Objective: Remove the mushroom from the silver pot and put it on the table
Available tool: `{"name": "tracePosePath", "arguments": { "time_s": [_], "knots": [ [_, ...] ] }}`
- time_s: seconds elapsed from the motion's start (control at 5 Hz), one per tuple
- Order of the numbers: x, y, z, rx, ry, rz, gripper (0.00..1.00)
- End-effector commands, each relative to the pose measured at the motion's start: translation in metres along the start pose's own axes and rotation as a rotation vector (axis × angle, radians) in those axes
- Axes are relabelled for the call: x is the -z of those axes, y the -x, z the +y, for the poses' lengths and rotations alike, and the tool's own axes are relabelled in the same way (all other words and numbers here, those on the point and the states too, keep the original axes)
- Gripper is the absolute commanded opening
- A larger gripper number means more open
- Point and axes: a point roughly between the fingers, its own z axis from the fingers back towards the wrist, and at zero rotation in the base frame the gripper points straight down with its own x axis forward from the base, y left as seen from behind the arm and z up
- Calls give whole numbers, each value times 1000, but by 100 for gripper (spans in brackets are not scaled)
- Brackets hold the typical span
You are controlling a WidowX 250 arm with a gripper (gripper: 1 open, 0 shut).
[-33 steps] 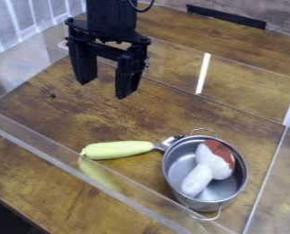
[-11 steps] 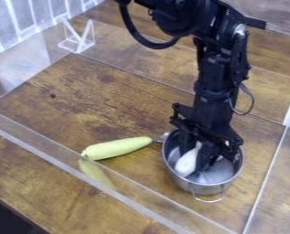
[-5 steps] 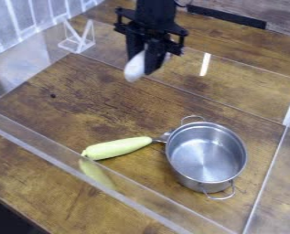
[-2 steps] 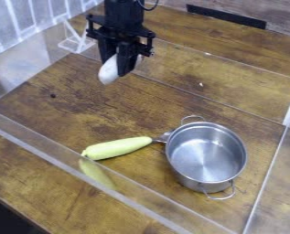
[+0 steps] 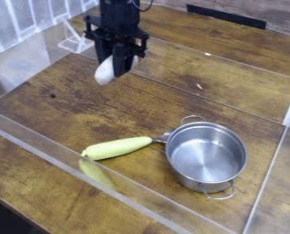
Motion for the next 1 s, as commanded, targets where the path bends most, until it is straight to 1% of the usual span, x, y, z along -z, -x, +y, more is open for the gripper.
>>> {"name": "tracePosePath", "arguments": {
  "time_s": [0.0,0.4,0.6,0.8],
  "knots": [
    [-15,-11,13,-19,-9,-63,0],
    [-5,-21,21,14,-6,-45,0],
    [-4,-25,21,36,-5,-38,0],
    [-1,-28,23,46,5,-35,0]
  ]
}}
